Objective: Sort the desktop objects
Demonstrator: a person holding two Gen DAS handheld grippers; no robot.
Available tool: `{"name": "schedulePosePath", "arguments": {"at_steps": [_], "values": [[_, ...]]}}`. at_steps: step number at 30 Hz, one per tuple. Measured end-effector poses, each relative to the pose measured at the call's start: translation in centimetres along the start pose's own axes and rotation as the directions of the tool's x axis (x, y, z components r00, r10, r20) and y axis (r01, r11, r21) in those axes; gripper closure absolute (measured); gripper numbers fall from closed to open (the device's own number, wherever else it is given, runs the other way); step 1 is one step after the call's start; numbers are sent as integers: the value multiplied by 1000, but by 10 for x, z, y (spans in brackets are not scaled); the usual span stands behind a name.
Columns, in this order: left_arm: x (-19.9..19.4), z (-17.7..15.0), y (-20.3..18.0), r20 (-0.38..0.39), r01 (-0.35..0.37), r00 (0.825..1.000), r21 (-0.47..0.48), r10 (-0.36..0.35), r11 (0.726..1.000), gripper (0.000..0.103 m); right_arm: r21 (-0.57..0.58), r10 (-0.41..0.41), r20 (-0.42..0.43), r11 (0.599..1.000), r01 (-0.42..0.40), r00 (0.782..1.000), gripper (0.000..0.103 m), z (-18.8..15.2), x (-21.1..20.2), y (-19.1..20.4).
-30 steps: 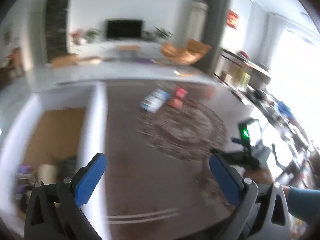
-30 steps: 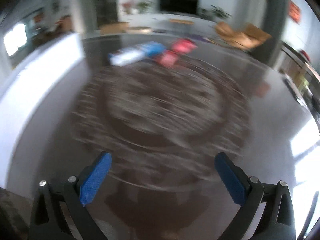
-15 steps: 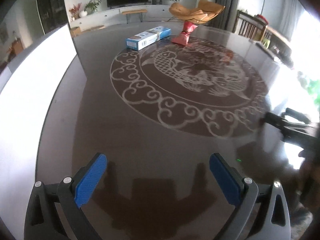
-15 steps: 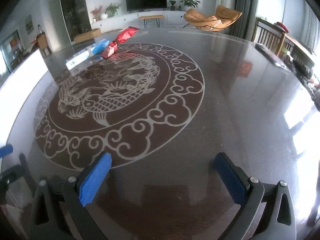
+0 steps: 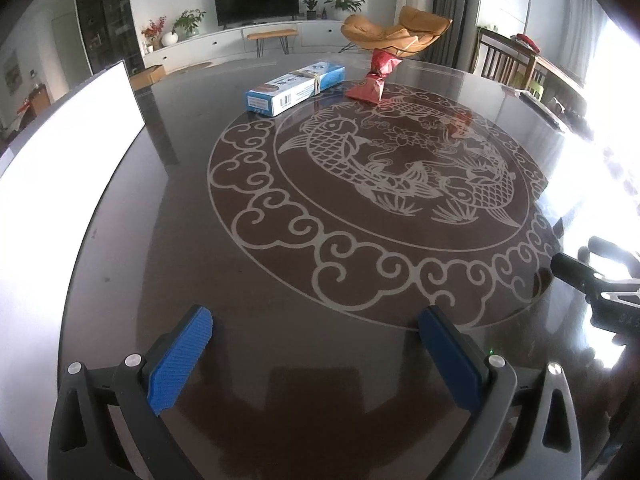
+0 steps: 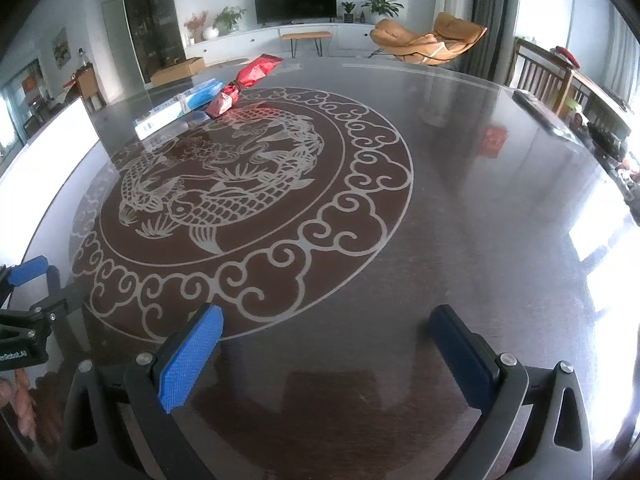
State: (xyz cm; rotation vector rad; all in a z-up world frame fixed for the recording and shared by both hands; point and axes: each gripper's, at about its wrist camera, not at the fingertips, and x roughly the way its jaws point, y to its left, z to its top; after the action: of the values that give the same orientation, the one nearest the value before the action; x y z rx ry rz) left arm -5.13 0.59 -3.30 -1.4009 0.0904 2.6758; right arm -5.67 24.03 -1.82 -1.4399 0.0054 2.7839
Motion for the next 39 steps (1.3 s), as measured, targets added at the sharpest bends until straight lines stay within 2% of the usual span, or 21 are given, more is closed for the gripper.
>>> {"name": "schedulePosePath", "arguments": {"at_steps": [39], "values": [[-1,-1,0,1,-2,1000,0,2,1000,0,-4,-14,-2,1000,14,1000,0,-1,3,3]]}}
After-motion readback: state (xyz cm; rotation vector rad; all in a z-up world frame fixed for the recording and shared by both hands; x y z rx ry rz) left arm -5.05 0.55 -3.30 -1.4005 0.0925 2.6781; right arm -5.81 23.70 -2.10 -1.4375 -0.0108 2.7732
